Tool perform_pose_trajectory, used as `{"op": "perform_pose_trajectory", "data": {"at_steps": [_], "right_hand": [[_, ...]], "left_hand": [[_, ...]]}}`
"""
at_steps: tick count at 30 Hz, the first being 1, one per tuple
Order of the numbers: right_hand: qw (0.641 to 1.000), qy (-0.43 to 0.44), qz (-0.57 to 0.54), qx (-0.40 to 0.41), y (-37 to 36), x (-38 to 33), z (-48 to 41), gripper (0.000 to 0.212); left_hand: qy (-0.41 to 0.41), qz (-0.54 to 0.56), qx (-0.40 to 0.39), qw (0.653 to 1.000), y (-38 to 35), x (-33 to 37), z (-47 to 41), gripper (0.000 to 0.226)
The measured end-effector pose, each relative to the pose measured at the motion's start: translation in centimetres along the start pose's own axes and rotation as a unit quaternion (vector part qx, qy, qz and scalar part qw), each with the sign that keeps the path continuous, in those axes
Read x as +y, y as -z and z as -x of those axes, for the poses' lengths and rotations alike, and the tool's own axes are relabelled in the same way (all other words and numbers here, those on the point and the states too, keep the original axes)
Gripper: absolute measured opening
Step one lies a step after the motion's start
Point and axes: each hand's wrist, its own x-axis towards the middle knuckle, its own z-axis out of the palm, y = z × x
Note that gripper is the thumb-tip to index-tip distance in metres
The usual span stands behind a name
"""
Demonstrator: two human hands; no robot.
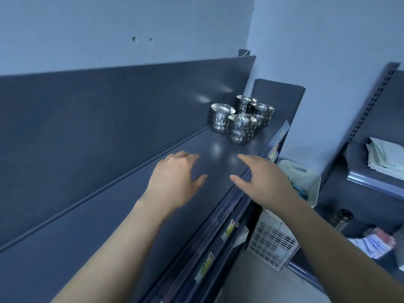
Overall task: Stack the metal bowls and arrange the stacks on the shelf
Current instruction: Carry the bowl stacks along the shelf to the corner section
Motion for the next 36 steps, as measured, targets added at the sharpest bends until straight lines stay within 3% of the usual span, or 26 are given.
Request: {"op": "perform_pose_trajectory", "data": {"at_steps": [8, 14, 21, 27, 36], "right_hand": [[0.998, -0.029, -0.045, 0.014, -1.1, 9.1, -9.1, 0.066], [0.999, -0.010, -0.049, -0.005, -2.3, 16.9, -17.4, 0.076], [0.987, 0.047, -0.136, -0.066, -5.1, 24.5, -25.3, 0.098], [0.966, 0.076, -0.220, -0.114, -7.9, 27.3, -29.1, 0.112], [0.937, 0.070, -0.321, -0.115, -9.7, 27.6, -30.1, 0.113]], "left_hand": [[0.000, 0.014, -0.022, 1.000, -5.6, 2.5, -11.3, 0.054], [0.040, 0.044, -0.045, 0.997, -11.4, 4.8, -19.8, 0.083], [0.135, 0.191, -0.056, 0.971, -17.9, 5.9, -27.7, 0.118], [0.147, 0.261, -0.043, 0.953, -21.4, 5.6, -30.7, 0.132], [0.150, 0.292, 0.007, 0.945, -22.6, 5.7, -31.3, 0.125]]}}
